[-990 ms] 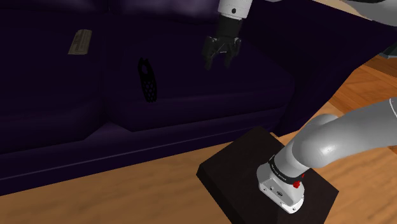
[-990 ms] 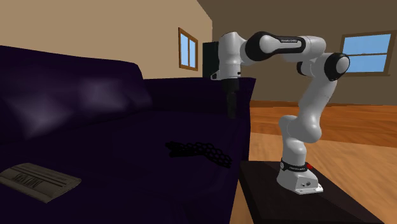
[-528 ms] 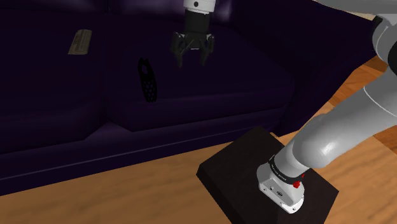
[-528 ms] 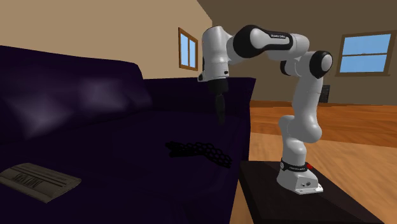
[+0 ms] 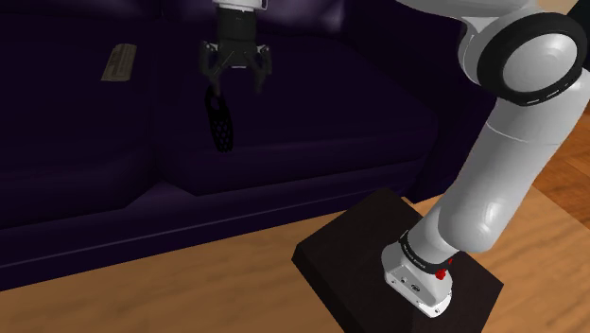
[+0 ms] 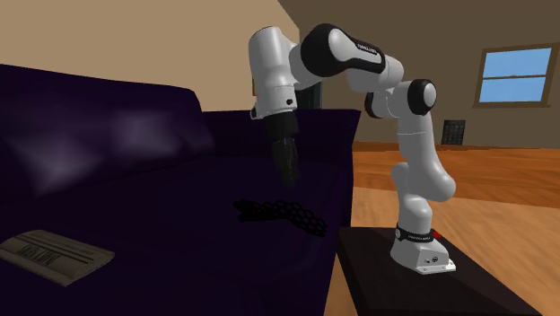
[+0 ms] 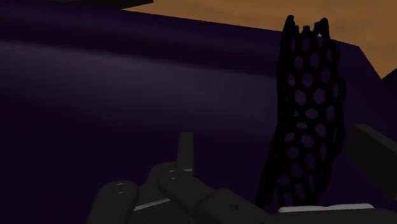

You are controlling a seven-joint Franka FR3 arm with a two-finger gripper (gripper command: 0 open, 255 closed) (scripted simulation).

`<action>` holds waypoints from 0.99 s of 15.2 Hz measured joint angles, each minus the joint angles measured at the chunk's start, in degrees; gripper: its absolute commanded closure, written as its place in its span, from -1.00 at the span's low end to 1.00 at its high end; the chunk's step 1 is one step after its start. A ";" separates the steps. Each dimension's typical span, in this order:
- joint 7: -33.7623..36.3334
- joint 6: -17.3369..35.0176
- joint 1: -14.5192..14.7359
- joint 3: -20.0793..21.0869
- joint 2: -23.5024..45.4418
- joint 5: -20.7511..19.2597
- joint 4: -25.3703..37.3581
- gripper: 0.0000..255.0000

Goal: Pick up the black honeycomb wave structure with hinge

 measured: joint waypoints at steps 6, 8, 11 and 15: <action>4.94 -3.66 4.13 0.24 11.67 -3.03 13.66 -1.00; 4.85 -2.05 4.03 0.22 11.52 -2.96 11.88 -1.00; 4.44 0.23 3.63 0.18 10.89 -2.75 8.94 -1.00; 4.38 0.79 3.58 0.16 10.80 -2.74 8.40 1.00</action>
